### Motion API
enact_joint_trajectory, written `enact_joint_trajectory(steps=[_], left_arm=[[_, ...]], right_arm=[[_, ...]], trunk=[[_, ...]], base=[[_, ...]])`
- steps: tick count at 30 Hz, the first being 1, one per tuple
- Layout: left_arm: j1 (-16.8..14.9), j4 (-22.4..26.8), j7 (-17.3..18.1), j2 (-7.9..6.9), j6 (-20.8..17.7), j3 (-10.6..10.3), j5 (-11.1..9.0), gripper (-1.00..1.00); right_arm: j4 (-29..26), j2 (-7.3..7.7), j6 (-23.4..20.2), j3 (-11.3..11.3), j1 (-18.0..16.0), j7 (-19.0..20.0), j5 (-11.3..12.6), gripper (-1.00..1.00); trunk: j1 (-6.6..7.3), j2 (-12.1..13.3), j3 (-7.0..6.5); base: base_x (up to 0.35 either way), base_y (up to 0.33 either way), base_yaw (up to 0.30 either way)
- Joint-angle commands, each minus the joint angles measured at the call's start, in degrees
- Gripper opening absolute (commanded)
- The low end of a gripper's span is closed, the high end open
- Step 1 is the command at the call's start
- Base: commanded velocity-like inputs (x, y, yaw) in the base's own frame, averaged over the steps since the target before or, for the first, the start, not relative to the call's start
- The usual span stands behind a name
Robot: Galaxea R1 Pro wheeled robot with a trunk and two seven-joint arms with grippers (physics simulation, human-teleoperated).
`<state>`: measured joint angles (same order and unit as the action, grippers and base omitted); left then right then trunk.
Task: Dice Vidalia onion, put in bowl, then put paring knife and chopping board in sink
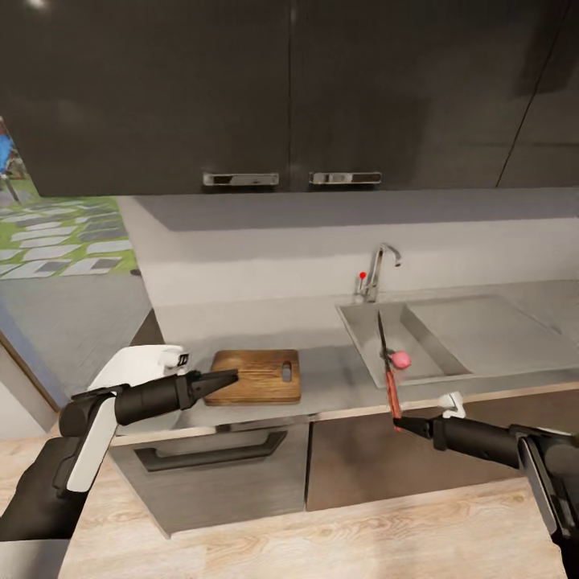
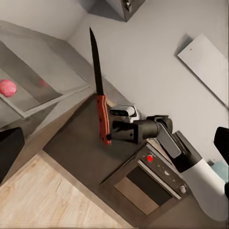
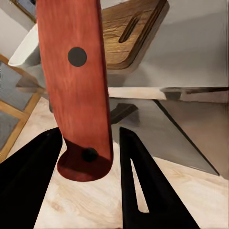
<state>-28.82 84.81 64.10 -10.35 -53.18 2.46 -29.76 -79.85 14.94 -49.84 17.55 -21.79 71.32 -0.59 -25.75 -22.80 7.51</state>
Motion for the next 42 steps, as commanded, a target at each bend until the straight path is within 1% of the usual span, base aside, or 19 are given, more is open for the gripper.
enact_joint_trajectory(steps=[1,3,5,8,11,16,18,20,22,26,30,31,33,36,39,41,42], left_arm=[[0.28,-0.2,0.38,0.32,-0.24,0.34,-0.48,1.0],[0.93,-0.49,1.03,0.96,-0.07,0.98,-0.19,1.0],[1.57,-0.79,1.67,1.6,0.34,1.62,-0.84,1.0],[1.72,-0.85,2.53,2.56,0.47,2.59,-1.81,1.0],[1.74,-0.86,2.52,2.69,0.51,2.95,-2.79,1.0],[1.75,-0.87,2.44,2.7,0.53,2.98,-2.97,1.0],[1.75,-0.86,2.43,2.71,0.53,2.99,-3.0,1.0],[1.75,-0.87,2.41,2.71,0.54,2.99,-2.99,1.0],[1.75,-0.87,2.4,2.71,0.54,2.99,-2.96,1.0],[1.75,-0.87,2.36,2.71,0.54,2.99,-2.94,1.0],[1.75,-0.87,2.21,2.71,0.48,2.99,-2.83,1.0],[1.75,-0.87,2.18,2.71,0.47,2.99,-2.82,1.0],[1.75,-0.87,2.12,2.71,0.44,2.99,-2.77,1.0],[1.75,-0.87,2.09,2.71,0.29,3.01,-2.71,1.0],[1.75,-0.87,1.92,2.71,0.13,3.05,-2.7,1.0],[1.75,-0.87,1.15,2.71,0.01,3.08,-2.83,1.0],[1.75,-0.87,0.39,2.71,-0.1,3.14,-2.9,1.0]], right_arm=[[0.31,0.33,-0.81,0.38,-0.39,-0.09,0.26,-1.0],[0.95,0.98,-1.36,1.03,-1.04,-0.12,0.82,-1.0],[1.59,1.62,-1.93,1.67,-1.67,0.48,1.41,-1.0],[2.55,2.59,-2.2,2.63,-1.73,1.38,2.28,-1.0],[2.14,3.56,-2.51,3.59,-1.71,2.27,3.18,-1.0],[0.53,3.59,-3.94,5.19,-1.68,3.77,4.78,-1.0],[-0.12,3.81,-4.55,5.83,-1.68,4.37,5.42,-1.0],[-0.77,3.99,-5.15,6.31,-1.67,4.97,4.74,-1.0],[-1.41,4.09,-5.75,6.26,-1.67,5.56,4.08,-1.0],[-2.7,3.73,-6.95,6.09,-1.67,5.79,2.76,-1.0],[-3.0,3.61,-8.13,4.96,-1.67,5.82,1.4,-1.0],[-2.99,3.6,-10.16,2.4,-1.67,5.81,0.67,-1.0],[-2.98,3.5,-9.76,-0.1,-1.67,5.73,0.57,-1.0],[-2.96,3.36,-9.76,-1.26,-1.67,5.63,0.55,-1.0],[-2.99,3.25,-9.91,-1.8,-1.67,5.55,0.51,-1.0],[-3.02,3.22,-10.0,-2.19,-1.67,5.55,0.63,-1.0],[-2.99,3.65,-10.16,-2.51,-1.67,5.55,1.03,-1.0]], trunk=[[-0.04,-0.12,0.12],[-0.04,-0.12,0.12],[-0.04,-0.12,0.12],[-0.04,-0.12,0.12],[-0.04,-0.12,0.12],[-0.04,-0.12,0.12],[-0.04,-0.12,0.12],[-0.04,-0.12,0.12],[-0.04,-0.12,0.12],[-0.04,-0.12,0.12],[-0.04,-0.12,0.12],[-0.04,-0.12,0.12],[-0.04,-0.12,0.12],[-0.04,-0.12,0.12],[-0.04,-0.12,0.12],[-0.04,-0.12,0.12],[-0.04,-0.12,0.12]], base=[[0.0,0.0,0.0],[0.0,0.0,0.0],[0.0,-0.015,0.0],[0.0,-0.15,0.0],[0.0,-0.251,0.0],[0.0,-0.297,0.0],[0.0,-0.309,0.0],[0.0,-0.311,0.0],[0.0,-0.312,0.0],[0.0,-0.312,0.0],[0.0,-0.313,0.0],[0.0,-0.313,0.0],[0.0,-0.313,0.0],[0.0,-0.313,0.0],[0.0,-0.313,0.0],[0.0,-0.313,0.0],[0.0,-0.313,0.0]])
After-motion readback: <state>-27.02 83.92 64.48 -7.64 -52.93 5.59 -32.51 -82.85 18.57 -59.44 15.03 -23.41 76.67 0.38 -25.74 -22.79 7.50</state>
